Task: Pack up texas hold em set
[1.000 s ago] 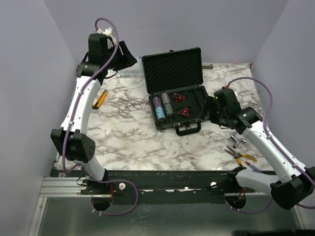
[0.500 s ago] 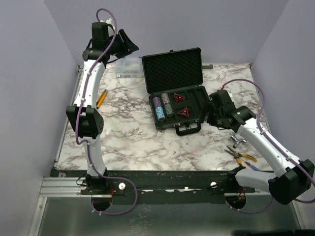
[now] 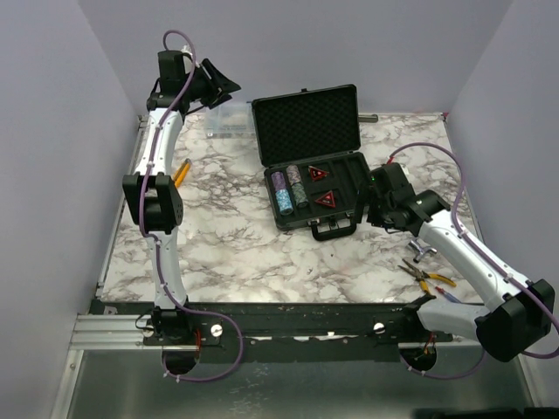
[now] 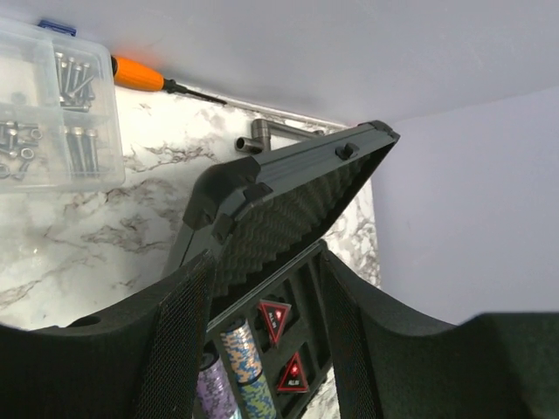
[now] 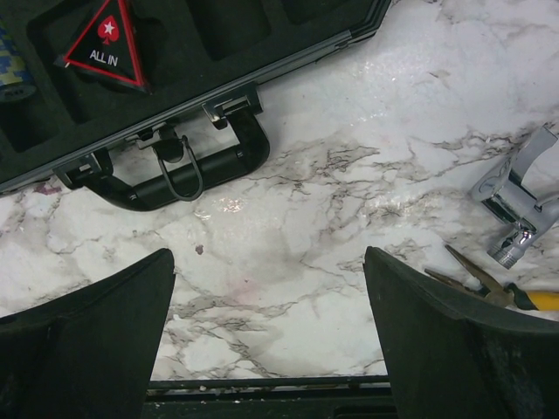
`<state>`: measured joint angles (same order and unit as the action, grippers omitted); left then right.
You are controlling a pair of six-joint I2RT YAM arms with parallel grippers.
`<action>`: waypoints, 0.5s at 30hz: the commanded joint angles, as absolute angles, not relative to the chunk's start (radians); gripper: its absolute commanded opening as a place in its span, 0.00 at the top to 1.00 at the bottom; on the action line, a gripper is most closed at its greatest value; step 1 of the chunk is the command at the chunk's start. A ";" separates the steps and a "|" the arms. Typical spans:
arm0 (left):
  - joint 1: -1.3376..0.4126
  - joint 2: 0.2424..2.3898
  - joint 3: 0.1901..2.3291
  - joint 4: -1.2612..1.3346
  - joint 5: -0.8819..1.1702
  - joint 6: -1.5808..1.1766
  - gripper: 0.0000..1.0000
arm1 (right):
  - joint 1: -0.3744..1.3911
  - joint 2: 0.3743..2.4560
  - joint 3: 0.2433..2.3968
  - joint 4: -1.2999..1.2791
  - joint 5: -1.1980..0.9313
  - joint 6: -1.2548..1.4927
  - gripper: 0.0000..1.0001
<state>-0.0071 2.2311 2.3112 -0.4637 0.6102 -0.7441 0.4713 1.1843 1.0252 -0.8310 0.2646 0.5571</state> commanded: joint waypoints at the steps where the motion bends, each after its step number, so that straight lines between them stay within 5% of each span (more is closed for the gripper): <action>1: 0.033 2.297 2.338 -0.327 0.711 -0.852 0.48 | 0.471 1.188 1.010 -0.817 0.282 0.537 0.08; 15: 0.034 2.444 2.368 -0.206 0.804 -1.035 0.50 | 0.470 1.234 1.013 -0.799 0.270 0.522 0.10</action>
